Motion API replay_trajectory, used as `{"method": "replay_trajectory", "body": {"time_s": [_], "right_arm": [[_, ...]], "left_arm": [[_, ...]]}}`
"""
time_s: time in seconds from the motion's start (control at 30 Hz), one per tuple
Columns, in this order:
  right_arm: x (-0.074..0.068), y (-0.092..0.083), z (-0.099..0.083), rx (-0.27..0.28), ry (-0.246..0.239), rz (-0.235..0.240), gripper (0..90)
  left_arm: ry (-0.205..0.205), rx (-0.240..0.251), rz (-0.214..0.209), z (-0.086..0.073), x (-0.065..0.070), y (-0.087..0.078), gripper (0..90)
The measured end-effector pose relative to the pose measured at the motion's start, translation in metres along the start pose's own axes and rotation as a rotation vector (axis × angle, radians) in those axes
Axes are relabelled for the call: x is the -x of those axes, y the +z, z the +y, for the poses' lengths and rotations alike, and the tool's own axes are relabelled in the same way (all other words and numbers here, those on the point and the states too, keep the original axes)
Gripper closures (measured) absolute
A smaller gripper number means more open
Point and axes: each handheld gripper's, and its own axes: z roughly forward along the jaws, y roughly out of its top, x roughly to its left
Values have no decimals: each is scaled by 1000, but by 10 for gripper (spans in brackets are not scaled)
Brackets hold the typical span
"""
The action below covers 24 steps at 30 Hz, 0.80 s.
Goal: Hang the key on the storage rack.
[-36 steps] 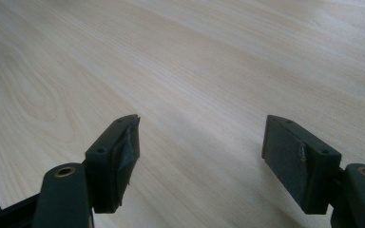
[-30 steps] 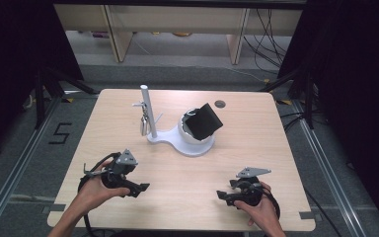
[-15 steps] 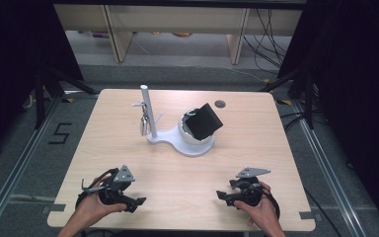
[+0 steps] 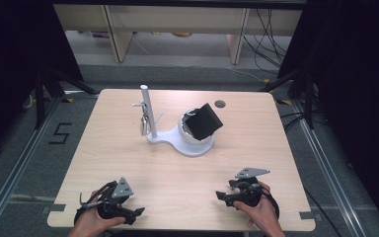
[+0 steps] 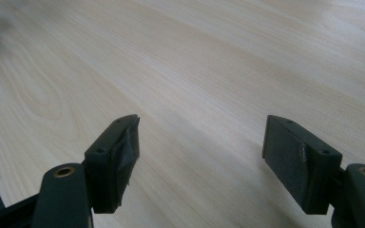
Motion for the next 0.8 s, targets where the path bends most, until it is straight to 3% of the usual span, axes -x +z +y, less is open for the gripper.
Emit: {"method": "replay_trajectory", "body": {"time_s": [0.23, 0.4, 0.6, 0.67, 0.73, 0.8], "right_arm": [[1, 1, 1, 13, -28, -5, 278], [1, 1, 1, 12, -31, -9, 271], [1, 1, 1, 13, -31, -15, 265], [-1, 1, 1, -1, -10, -12, 264], [0, 2, 0, 30, -22, -28, 264], [1, 2, 1, 11, -29, -13, 263]], "left_arm": [[-1, 16, 15, -5, 2, -2, 195], [-23, 16, 16, -8, 2, 0, 194], [-20, 7, 4, -10, 3, 1, 194], [-22, 8, 4, -10, 3, 1, 194], [-22, 8, 5, -10, 3, 1, 194], [-19, 5, 3, -10, 3, 1, 192]]}}
